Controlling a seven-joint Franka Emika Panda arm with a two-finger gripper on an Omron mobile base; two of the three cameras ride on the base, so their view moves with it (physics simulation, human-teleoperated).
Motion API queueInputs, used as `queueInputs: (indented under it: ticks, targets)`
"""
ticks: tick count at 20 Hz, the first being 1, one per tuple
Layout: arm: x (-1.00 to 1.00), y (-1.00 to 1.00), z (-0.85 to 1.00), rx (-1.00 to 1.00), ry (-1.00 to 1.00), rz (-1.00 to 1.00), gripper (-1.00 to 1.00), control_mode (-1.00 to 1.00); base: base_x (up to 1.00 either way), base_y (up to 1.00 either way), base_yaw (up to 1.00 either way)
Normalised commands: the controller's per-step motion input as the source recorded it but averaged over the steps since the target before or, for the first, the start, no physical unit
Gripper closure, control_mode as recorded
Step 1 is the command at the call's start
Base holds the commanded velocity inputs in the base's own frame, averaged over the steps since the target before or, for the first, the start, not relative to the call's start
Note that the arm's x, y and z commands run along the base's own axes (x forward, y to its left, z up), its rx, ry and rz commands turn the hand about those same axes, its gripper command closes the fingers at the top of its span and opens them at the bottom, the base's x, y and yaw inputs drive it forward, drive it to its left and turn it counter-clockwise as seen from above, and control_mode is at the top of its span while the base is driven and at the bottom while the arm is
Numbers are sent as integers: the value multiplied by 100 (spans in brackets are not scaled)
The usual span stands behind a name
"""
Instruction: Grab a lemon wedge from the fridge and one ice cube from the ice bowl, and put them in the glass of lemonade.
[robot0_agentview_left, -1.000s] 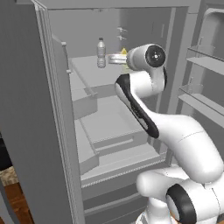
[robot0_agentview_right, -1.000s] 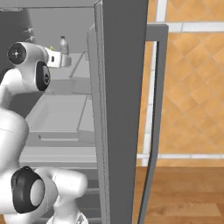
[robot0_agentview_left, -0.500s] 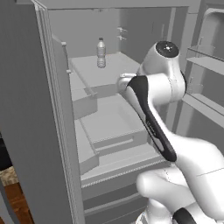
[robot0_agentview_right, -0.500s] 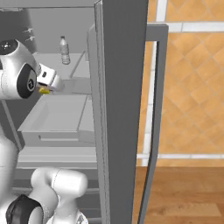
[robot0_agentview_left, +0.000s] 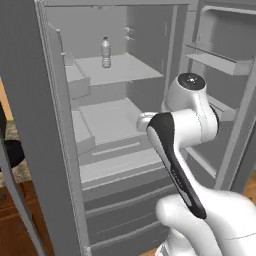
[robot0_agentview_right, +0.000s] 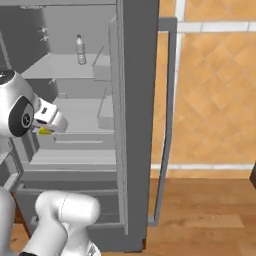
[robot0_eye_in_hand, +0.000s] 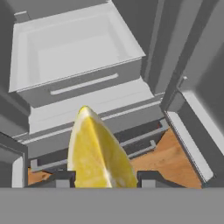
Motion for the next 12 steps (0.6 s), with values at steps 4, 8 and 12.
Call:
queueInputs:
  ticks: [4,8,12]
  targets:
    - [0,0,0,0,0,0,100,100,-100,22,7]
    - [0,0,0,0,0,0,100,100,-100,79,20]
    - [0,0,0,0,0,0,100,100,-100,96,24]
